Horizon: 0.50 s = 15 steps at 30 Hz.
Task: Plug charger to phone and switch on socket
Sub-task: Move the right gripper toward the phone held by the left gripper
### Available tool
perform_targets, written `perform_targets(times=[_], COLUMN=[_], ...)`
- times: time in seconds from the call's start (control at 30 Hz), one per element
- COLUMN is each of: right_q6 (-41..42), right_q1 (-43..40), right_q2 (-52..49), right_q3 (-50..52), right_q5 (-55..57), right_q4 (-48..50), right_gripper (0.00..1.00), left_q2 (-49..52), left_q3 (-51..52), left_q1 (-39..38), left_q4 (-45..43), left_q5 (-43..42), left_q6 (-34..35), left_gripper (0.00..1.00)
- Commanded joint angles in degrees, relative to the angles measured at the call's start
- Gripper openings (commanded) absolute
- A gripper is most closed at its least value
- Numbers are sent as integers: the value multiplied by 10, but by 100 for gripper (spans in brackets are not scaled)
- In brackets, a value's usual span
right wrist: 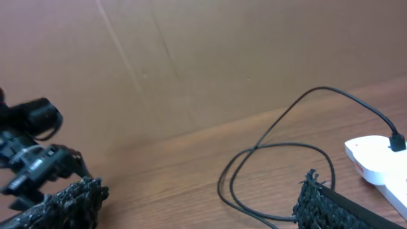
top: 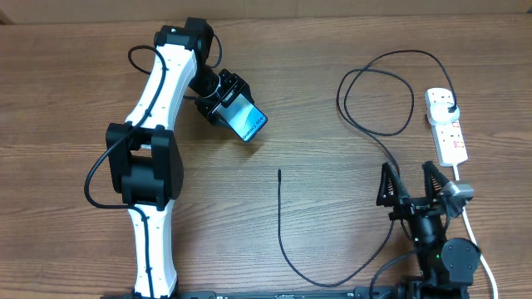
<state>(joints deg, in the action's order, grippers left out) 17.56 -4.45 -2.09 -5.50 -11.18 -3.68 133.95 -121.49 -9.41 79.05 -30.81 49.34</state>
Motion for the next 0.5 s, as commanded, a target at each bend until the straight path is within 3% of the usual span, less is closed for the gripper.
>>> perform_targets(times=[0.0,0.2,0.47], right_q6=[16,16,16], right_q1=[3,3,3], right_q2=[-42,-204,-509], right_q3=[-75,-184,-341], right_q5=[-7,-62,-297], right_q4=[-22,-66,-123], right_gripper=[100,100,100], left_q2=[-2,-2,-2], left_q3=[-17,-17,-17], left_q1=[-4,-4,-4], left_q4=[0,0,0], left_q5=[-12,-12,-12], left_q6=[6,6,6], left_gripper=[4,4,4])
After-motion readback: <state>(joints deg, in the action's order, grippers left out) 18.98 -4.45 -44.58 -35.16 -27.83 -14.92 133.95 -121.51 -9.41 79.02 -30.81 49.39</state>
